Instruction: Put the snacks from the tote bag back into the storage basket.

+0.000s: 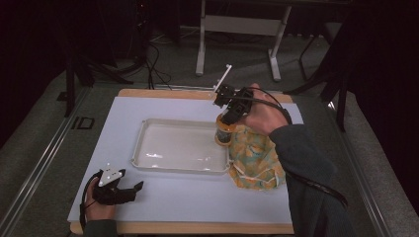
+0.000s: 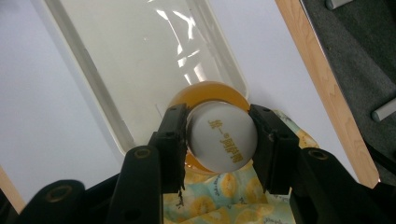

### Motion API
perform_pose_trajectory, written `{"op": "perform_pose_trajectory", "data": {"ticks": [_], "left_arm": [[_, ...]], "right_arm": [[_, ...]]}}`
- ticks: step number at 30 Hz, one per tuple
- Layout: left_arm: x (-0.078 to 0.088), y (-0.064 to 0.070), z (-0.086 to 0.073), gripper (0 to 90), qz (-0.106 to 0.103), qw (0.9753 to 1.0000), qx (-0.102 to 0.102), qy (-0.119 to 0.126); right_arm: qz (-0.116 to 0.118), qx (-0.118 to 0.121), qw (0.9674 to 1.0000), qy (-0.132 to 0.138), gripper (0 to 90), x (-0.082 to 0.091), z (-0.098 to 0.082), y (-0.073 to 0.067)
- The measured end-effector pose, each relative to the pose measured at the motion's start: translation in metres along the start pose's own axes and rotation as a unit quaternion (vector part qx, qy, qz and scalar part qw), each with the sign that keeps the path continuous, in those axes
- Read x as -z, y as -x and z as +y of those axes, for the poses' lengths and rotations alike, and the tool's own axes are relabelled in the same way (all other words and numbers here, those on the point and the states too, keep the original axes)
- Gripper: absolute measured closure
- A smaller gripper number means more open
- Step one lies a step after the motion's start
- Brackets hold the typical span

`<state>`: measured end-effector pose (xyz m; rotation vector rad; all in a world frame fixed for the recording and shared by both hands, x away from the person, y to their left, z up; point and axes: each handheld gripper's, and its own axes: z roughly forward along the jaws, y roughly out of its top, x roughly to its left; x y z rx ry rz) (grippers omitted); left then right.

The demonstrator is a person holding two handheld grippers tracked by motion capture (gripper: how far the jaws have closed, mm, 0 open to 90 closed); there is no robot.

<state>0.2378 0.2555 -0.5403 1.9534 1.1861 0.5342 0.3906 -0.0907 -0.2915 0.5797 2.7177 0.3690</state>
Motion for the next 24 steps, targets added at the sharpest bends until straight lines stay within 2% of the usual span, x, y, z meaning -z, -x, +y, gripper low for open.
{"op": "perform_pose_trajectory", "data": {"ticks": [16,24], "left_arm": [[0.000,0.000,0.000,18.5,-0.001,1.0000,0.000,0.000],[0.000,0.000,0.000,18.5,-0.001,1.0000,0.000,0.000]], "right_arm": [[-0.005,0.011,0.9999,0.001,58.9,-0.002,-0.003,-0.015],[0.002,0.018,0.9998,0.001,58.9,-0.005,-0.005,-0.023]]}}
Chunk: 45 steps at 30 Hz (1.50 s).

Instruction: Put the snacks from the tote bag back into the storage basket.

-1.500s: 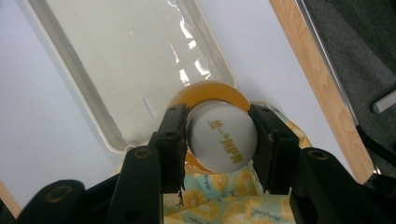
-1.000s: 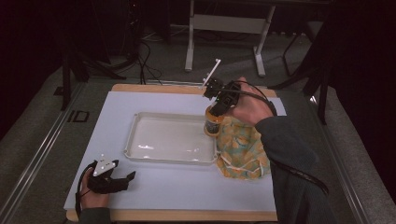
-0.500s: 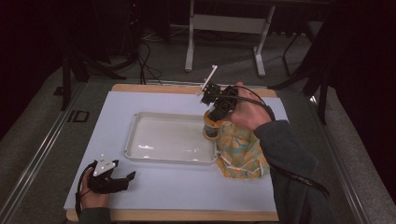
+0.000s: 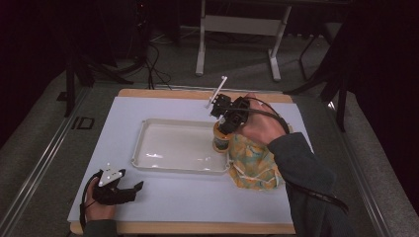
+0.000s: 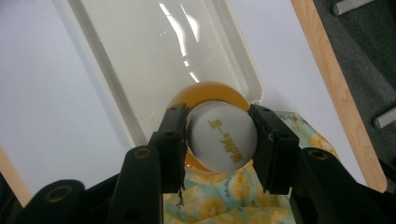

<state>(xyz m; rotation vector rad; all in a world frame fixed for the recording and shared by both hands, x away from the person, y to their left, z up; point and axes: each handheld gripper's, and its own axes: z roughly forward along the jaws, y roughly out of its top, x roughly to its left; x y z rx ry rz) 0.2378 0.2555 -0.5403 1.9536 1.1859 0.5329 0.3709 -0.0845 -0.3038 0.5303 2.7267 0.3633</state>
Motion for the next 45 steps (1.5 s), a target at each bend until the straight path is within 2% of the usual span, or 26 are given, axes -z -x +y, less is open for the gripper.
{"op": "perform_pose_trajectory", "data": {"ticks": [8,22,45], "left_arm": [[0.000,0.000,0.000,18.5,0.000,1.0000,0.000,0.001],[0.000,0.000,0.000,18.5,-0.001,1.0000,0.002,0.003],[0.000,0.000,0.000,18.4,0.001,1.0000,0.001,0.002]], "right_arm": [[0.006,0.003,1.0000,0.006,58.9,-0.003,-0.001,-0.005],[0.017,0.009,0.9998,-0.003,58.9,-0.015,-0.003,-0.014],[0.034,0.021,0.9992,-0.002,58.9,-0.028,-0.007,-0.027]]}}
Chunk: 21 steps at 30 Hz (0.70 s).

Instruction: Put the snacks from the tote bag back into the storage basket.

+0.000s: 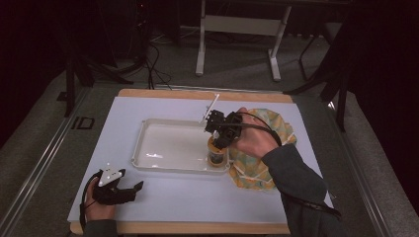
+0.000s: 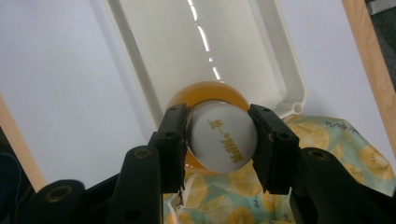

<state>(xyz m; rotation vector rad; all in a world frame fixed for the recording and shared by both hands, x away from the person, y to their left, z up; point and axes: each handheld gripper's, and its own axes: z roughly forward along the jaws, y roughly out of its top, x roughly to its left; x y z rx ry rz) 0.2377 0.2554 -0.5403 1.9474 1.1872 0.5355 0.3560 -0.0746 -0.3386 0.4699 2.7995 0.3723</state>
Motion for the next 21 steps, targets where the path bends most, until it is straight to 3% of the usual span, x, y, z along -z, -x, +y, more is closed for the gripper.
{"op": "perform_pose_trajectory", "data": {"ticks": [21], "left_arm": [[0.000,0.000,0.000,18.4,0.000,1.0000,-0.001,-0.002]], "right_arm": [[0.014,0.004,0.9998,-0.015,58.8,-0.012,-0.006,-0.004]]}}
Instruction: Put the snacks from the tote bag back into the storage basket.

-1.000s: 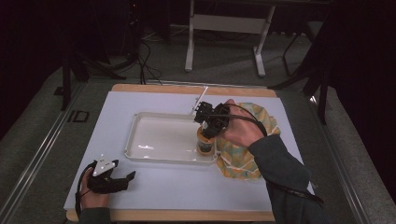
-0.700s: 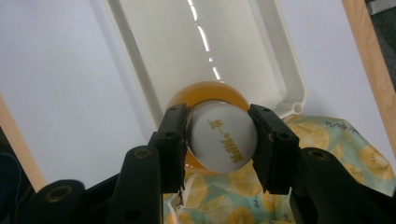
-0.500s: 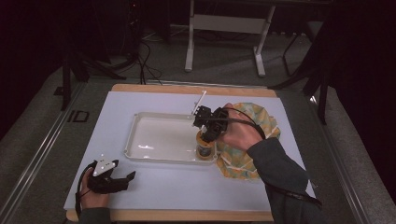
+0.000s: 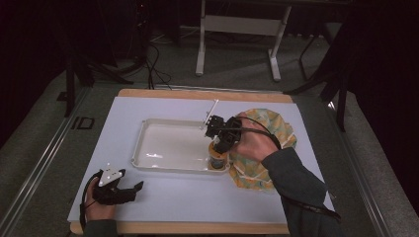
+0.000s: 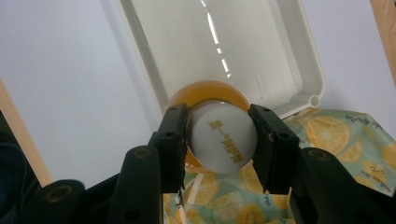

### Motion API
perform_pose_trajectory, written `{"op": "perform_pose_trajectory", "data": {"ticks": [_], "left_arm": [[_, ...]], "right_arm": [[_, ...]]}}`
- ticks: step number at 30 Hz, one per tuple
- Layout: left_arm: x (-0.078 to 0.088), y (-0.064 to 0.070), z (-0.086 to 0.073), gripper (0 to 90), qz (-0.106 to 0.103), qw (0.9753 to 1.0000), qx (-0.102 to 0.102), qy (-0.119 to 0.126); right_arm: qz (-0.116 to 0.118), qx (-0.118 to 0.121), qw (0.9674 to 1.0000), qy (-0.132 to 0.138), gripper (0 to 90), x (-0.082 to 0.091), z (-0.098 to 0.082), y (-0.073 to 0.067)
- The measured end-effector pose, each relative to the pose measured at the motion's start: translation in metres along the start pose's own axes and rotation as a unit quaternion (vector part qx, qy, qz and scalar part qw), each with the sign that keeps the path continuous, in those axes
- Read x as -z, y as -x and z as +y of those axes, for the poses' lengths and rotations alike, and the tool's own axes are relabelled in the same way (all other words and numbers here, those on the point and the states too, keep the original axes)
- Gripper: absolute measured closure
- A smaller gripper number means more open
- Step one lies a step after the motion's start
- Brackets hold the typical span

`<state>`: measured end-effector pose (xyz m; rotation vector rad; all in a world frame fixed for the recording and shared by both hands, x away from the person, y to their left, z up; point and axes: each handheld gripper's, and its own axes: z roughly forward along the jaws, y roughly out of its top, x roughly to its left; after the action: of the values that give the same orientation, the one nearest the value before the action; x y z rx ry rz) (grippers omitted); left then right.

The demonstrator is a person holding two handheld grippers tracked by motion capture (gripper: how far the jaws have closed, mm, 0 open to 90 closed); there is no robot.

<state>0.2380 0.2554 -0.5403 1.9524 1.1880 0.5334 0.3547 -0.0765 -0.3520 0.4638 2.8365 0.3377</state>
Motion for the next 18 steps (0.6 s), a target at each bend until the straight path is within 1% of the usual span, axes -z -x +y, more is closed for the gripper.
{"op": "perform_pose_trajectory", "data": {"ticks": [10,11,18], "left_arm": [[0.0002,-0.0001,0.0000,18.4,0.000,1.0000,0.001,0.001],[0.0002,-0.0001,0.0000,18.4,0.000,1.0000,0.001,0.001],[0.0000,0.0001,0.0000,18.4,0.000,1.0000,0.000,0.000]], "right_arm": [[0.014,-0.004,0.9998,-0.010,58.8,-0.0066,-0.0014,0.0016],[0.015,-0.008,0.9998,-0.008,58.8,-0.0068,-0.0018,0.0022],[0.023,-0.011,0.9996,-0.006,58.6,-0.0075,-0.0042,0.0067]]}}
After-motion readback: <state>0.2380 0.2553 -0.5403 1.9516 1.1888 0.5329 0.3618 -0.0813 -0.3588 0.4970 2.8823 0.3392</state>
